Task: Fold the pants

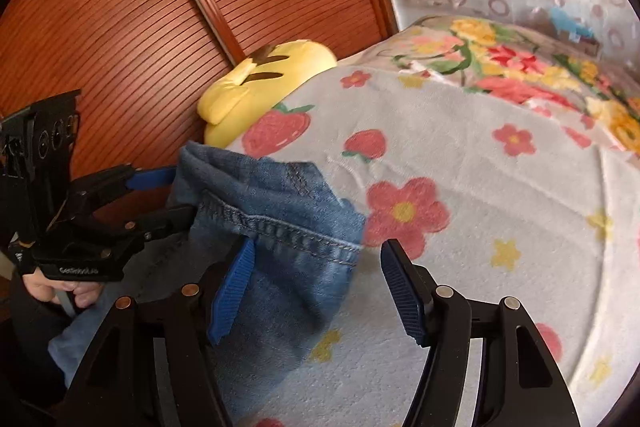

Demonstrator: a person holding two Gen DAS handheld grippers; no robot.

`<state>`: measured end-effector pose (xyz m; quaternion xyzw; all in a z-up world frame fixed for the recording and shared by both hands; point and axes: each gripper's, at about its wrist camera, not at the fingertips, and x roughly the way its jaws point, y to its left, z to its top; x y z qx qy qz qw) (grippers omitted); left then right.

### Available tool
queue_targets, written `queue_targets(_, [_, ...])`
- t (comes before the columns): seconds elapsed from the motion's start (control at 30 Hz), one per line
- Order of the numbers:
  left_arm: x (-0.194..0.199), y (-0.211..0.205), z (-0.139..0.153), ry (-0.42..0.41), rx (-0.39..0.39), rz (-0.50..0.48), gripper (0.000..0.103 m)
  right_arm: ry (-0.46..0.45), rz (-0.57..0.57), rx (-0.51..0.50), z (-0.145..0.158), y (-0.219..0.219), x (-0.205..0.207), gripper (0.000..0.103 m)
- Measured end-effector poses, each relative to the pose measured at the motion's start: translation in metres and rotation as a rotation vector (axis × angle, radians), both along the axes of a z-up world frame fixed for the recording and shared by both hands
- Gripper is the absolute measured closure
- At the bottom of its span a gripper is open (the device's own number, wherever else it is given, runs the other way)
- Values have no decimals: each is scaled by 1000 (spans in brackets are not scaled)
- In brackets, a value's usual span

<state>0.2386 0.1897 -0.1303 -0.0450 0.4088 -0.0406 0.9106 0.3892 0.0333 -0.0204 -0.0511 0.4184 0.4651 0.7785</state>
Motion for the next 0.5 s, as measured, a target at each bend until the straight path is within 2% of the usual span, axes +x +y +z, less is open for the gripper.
queue_targets(0.07, [1,-1,1,-1,-14,-12,48,6,29,5,-2,3,3,44])
queue_targets(0.23, [3,2,-4,9,-56,-13,50,55,44,28,-7,3,17,55])
queue_targets(0.3, [4,4,-5,12,-71,-9,50,47,53,28,-7,3,19,59])
queue_targets(0.5, [-1,-2,-1,-4,-42,-8,61,-13,49,23,7,4,0,76])
